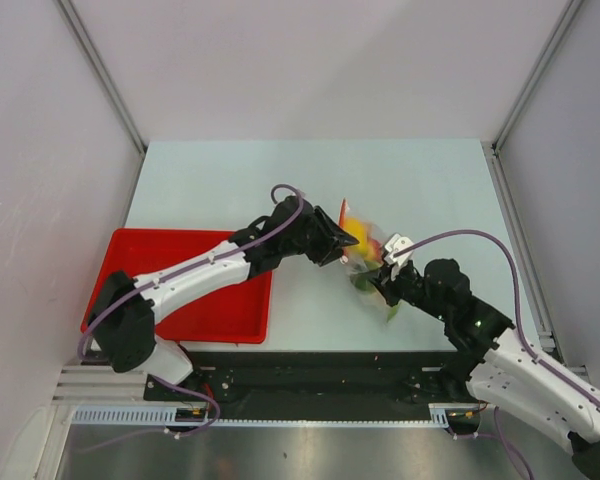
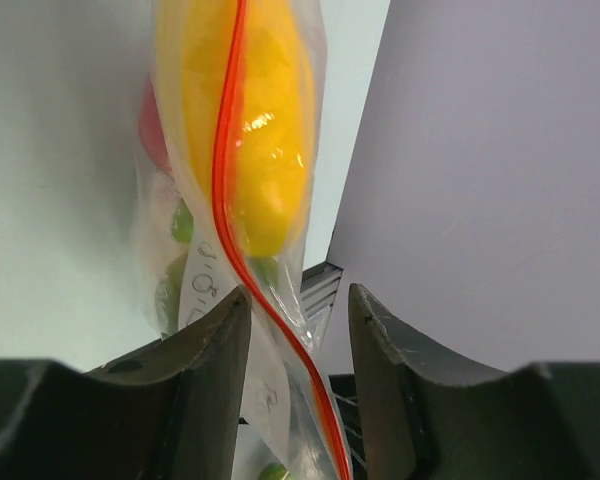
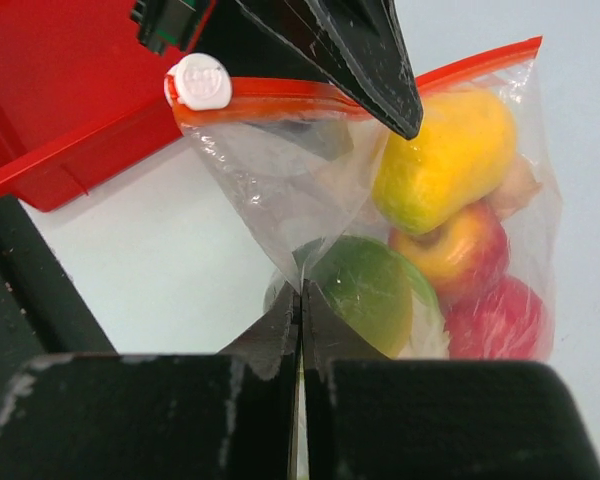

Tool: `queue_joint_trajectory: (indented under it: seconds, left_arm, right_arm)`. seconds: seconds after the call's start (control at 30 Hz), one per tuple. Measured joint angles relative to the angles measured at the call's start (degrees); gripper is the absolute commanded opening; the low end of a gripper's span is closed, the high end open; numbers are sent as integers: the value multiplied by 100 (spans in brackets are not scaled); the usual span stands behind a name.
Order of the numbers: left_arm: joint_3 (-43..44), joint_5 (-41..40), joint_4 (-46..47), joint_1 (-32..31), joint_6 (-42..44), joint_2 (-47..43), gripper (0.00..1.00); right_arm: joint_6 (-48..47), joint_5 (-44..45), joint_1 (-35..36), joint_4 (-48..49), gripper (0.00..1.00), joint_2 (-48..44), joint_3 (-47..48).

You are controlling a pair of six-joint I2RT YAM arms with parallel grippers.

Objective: Open the zip-top bag and remove the fake food

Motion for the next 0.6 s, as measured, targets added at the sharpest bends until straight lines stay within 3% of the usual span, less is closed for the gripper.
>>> queue_joint_trajectory:
  seconds: [0.17, 0.2, 0.23, 0.27, 0.4, 0.6]
  left_arm:
    - [4, 284, 227, 0, 2, 271, 2]
    - [17, 328, 247, 0, 55, 315, 0]
    - [46, 369, 236, 0, 103, 352, 0]
    - [98, 372, 201, 0, 160, 378, 0]
    - [398, 282, -59, -33, 352, 374, 0]
    - [968, -260, -968, -470, 192, 306, 0]
  right_arm:
    - [-48, -452, -254, -240, 1, -181, -2]
    - [-63, -479, -271, -273, 10, -201, -2]
    - [-61, -485, -278, -306, 26, -225, -2]
    - [-28, -474, -278, -330, 53, -254, -2]
    - [251, -332, -271, -341, 68, -463, -2]
    - [608, 20, 339, -149, 74, -835, 0]
